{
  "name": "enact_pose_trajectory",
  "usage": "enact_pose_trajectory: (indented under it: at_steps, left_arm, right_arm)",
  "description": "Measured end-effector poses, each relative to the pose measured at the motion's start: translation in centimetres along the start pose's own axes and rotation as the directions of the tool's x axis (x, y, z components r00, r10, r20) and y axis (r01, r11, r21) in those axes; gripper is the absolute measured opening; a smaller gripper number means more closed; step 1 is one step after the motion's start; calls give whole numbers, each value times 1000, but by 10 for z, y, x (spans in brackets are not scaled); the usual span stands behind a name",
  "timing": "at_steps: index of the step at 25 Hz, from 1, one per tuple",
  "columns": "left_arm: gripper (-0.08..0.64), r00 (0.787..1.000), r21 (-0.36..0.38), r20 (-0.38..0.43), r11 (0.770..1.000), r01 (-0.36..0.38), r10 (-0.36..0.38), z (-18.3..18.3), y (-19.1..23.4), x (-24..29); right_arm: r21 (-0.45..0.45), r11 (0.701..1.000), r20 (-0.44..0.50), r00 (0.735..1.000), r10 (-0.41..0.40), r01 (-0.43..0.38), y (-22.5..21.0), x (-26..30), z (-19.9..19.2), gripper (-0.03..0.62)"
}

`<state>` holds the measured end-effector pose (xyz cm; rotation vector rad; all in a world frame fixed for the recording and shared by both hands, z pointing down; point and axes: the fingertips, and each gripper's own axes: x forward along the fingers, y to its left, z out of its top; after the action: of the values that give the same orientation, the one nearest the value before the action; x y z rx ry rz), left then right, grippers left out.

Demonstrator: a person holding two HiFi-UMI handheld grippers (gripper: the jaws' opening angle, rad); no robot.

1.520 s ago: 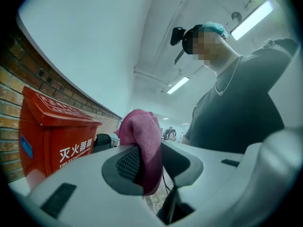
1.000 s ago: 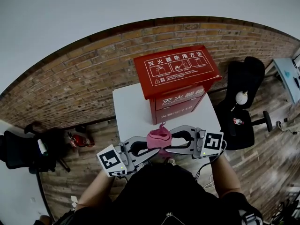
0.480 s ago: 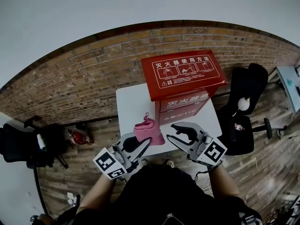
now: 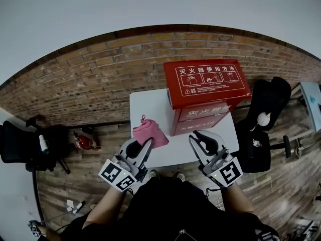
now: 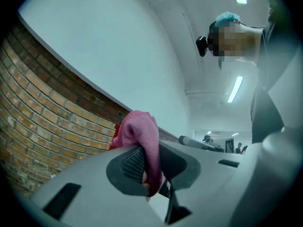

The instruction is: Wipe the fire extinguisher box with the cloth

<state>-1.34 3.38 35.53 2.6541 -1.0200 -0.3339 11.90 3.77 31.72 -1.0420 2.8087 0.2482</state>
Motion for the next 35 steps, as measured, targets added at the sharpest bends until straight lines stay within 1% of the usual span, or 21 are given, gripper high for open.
enact_pose_trajectory:
  at_steps: [3, 5, 7, 10, 12, 15, 18, 20, 23, 25, 27, 28, 31, 32, 33, 35]
  left_arm:
    - [87, 998, 32, 0, 998, -59, 59, 2, 11, -5]
    - [88, 997, 44, -1, 996, -82, 82, 2, 16, -8]
    - [89, 996, 42, -5, 995, -88, 88, 2, 21, -9]
    - [89, 997, 15, -12, 997, -72, 72, 3, 30, -6]
    - [89, 998, -22, -18, 998, -58, 57, 5, 39, -2]
    - [89, 999, -115, -26, 993, -28, 25, 9, 57, 8]
    - [89, 999, -215, -29, 976, 15, -21, 13, 76, 22]
    - [87, 998, -281, -34, 959, 40, -51, 14, 89, 33]
    - [87, 995, -387, -41, 919, 72, -95, 16, 109, 52]
    - [87, 992, -463, -51, 883, 82, -119, 17, 122, 66]
    - [87, 988, -541, -64, 837, 84, -140, 16, 133, 79]
    - [86, 986, -581, -72, 810, 81, -151, 15, 138, 87]
    - [86, 981, -693, -93, 719, 58, -168, 8, 154, 107]
    - [86, 980, -719, -104, 694, 43, -169, 5, 158, 113]
    - [86, 978, -737, -114, 675, 33, -173, 2, 161, 119]
    - [86, 973, -761, -129, 648, 27, -192, -1, 163, 133]
  right_arm:
    - [-68, 993, 10, 996, -92, 93, -5, 5, 3, 56]
    - [-95, 986, -9, 990, -139, 138, -5, 9, 0, 45]
    - [-108, 981, -17, 986, -163, 161, -3, 14, -2, 36]
    - [-104, 981, -24, 986, -167, 163, 2, 22, -5, 26]
    - [-103, 981, -29, 985, -170, 166, 4, 27, -8, 26]
    - [-104, 979, -50, 982, -183, 177, 8, 36, -12, 26]
    - [-113, 973, -66, 976, -209, 201, 11, 42, -13, 26]
    - [-120, 968, -75, 970, -230, 220, 12, 44, -14, 26]
    - [-126, 960, -93, 961, -262, 250, 14, 46, -17, 26]
    - [-133, 955, -102, 954, -280, 266, 16, 46, -19, 26]
    - [-136, 951, -115, 949, -294, 278, 17, 45, -21, 26]
    - [-138, 950, -124, 947, -297, 280, 16, 44, -23, 26]
    - [-133, 951, -144, 944, -297, 279, 11, 43, -30, 26]
    - [-130, 953, -148, 945, -291, 273, 9, 43, -31, 26]
    - [-127, 956, -153, 948, -281, 263, 7, 44, -32, 26]
    - [-122, 965, -165, 954, -250, 232, 2, 45, -37, 26]
